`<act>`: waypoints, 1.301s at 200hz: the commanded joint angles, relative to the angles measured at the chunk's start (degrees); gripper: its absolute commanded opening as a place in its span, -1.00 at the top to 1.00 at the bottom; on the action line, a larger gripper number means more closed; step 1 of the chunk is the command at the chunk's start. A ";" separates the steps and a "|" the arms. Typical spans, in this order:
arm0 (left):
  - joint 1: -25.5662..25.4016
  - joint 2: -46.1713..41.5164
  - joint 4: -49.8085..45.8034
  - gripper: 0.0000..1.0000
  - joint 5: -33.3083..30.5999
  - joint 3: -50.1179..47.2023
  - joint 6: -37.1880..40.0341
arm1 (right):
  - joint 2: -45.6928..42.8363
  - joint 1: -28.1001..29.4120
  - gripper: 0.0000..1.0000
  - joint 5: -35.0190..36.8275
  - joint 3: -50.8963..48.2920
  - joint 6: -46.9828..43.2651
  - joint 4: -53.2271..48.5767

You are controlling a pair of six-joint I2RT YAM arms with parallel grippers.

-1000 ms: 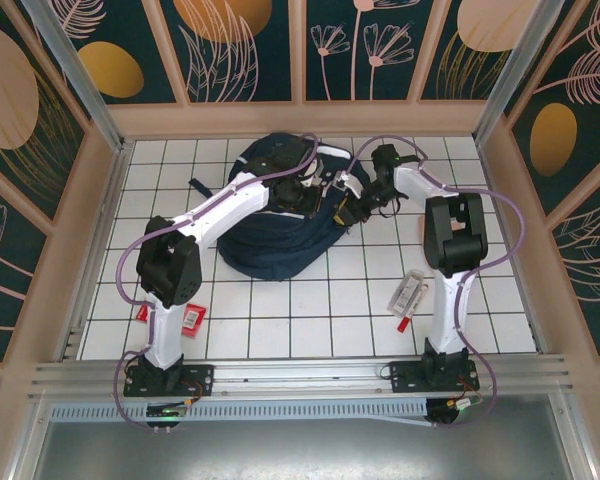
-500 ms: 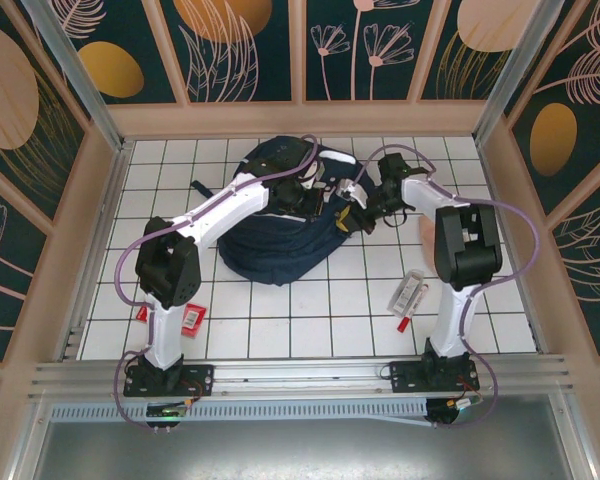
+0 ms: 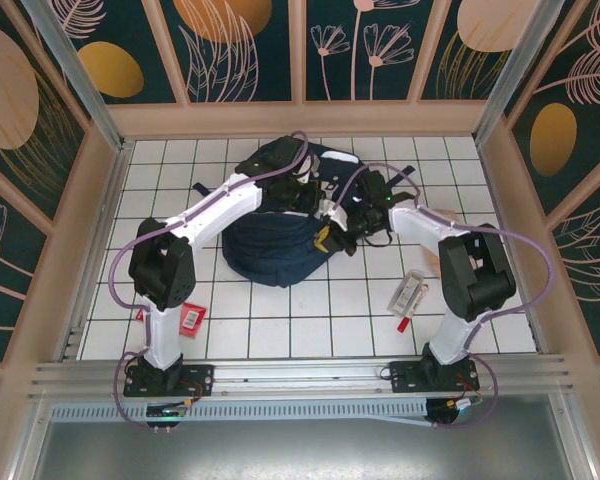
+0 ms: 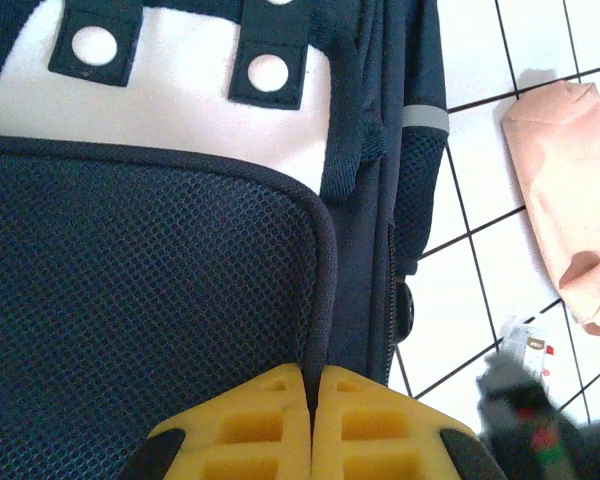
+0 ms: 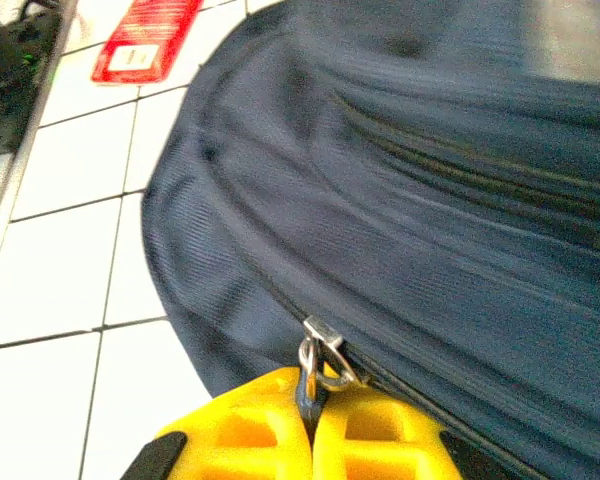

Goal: Pack books, pencil case, and school supplies into a backpack

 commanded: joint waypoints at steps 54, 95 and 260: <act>2.29 -0.86 13.12 1.00 4.09 -0.81 -7.85 | -7.45 13.72 1.00 9.74 -16.25 26.76 40.72; 2.31 -0.08 16.00 1.00 5.26 -1.41 -10.12 | -3.56 24.81 0.90 22.63 -19.58 35.16 56.44; 2.40 -1.22 13.10 1.00 8.66 -3.77 -4.32 | -29.49 10.76 -0.09 26.36 -31.62 -10.36 47.70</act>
